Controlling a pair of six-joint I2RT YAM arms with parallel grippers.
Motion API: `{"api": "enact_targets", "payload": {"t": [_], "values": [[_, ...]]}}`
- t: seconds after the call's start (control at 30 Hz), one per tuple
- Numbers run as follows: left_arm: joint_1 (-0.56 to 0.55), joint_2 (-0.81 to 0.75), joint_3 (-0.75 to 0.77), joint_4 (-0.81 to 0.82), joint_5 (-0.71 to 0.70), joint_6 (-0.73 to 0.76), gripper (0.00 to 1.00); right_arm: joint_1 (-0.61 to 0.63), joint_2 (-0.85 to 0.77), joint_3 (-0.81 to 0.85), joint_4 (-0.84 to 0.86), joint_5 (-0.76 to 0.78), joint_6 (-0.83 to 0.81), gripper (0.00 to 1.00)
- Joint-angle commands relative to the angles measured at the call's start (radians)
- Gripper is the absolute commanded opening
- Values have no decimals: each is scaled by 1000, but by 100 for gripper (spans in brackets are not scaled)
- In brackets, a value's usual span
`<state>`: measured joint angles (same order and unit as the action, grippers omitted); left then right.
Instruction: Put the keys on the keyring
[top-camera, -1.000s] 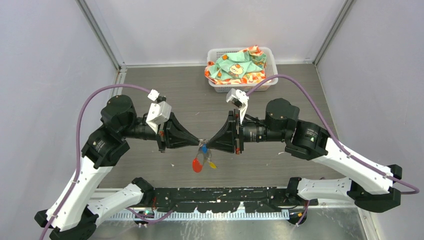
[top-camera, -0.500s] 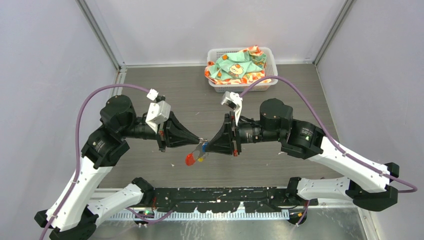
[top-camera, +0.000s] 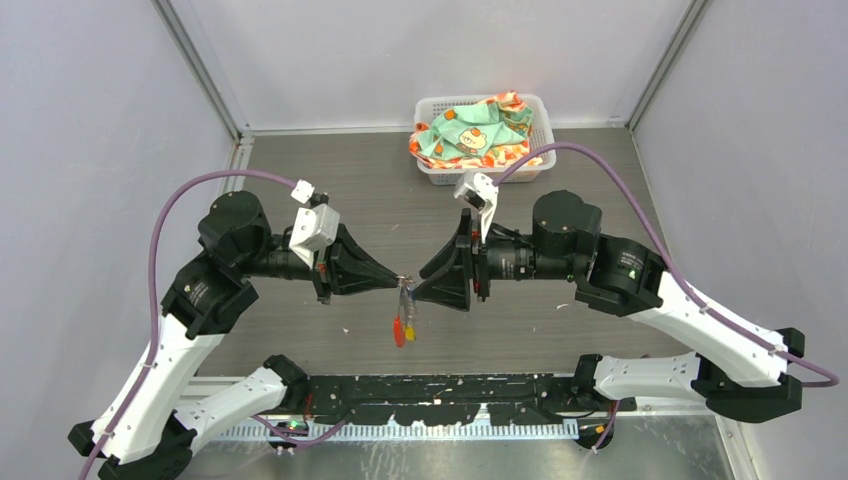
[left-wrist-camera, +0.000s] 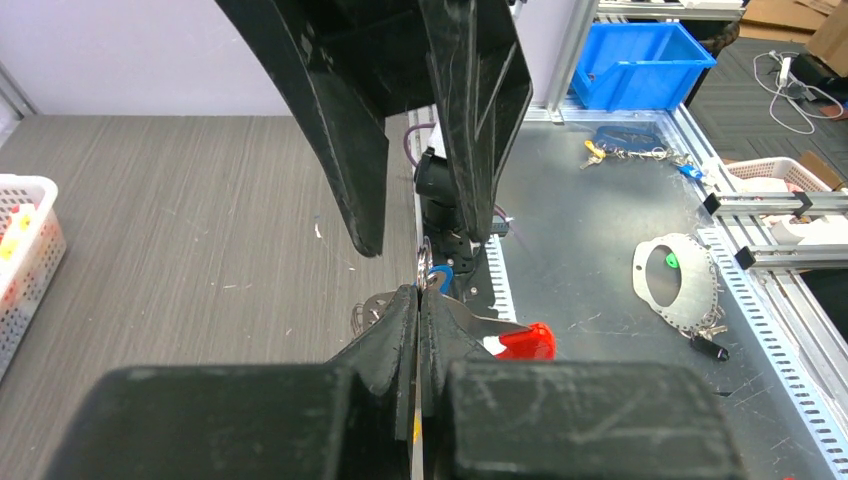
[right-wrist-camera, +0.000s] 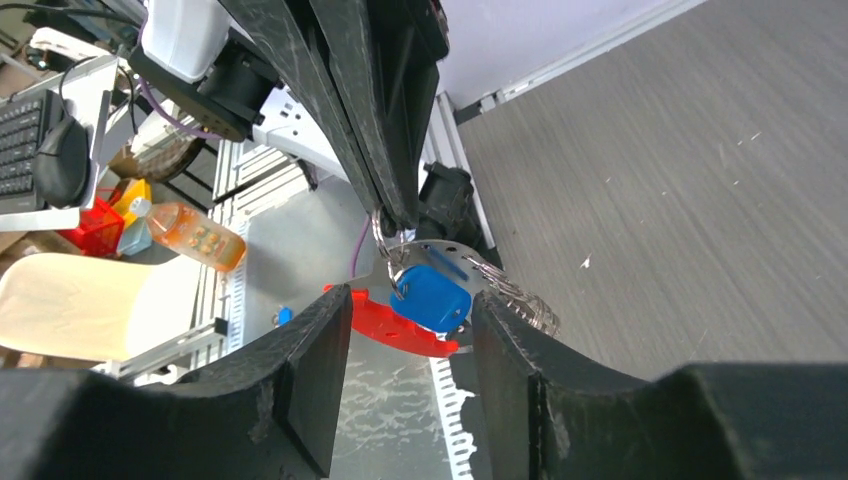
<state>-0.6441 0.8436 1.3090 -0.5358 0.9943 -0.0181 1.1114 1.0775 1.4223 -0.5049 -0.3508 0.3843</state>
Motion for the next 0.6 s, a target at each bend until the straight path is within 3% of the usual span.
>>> {"api": "enact_targets", "payload": {"t": [0.0, 0.1, 0.23, 0.4, 0.57], "values": [[-2, -15, 23, 37, 7, 8, 0, -2, -20, 85, -22, 56, -81, 56], [-2, -17, 20, 33, 13, 2, 0, -1, -18, 117, -74, 92, -151, 65], [-2, -12, 21, 42, 9, -15, 0, -2, 29, 154, -60, 30, -176, 65], [-2, -8, 22, 59, 3, -35, 0, -2, 88, 177, -40, -56, -175, 53], [-2, -8, 30, 56, -5, -37, 0, -1, 101, 177, -32, -103, -172, 34]]}}
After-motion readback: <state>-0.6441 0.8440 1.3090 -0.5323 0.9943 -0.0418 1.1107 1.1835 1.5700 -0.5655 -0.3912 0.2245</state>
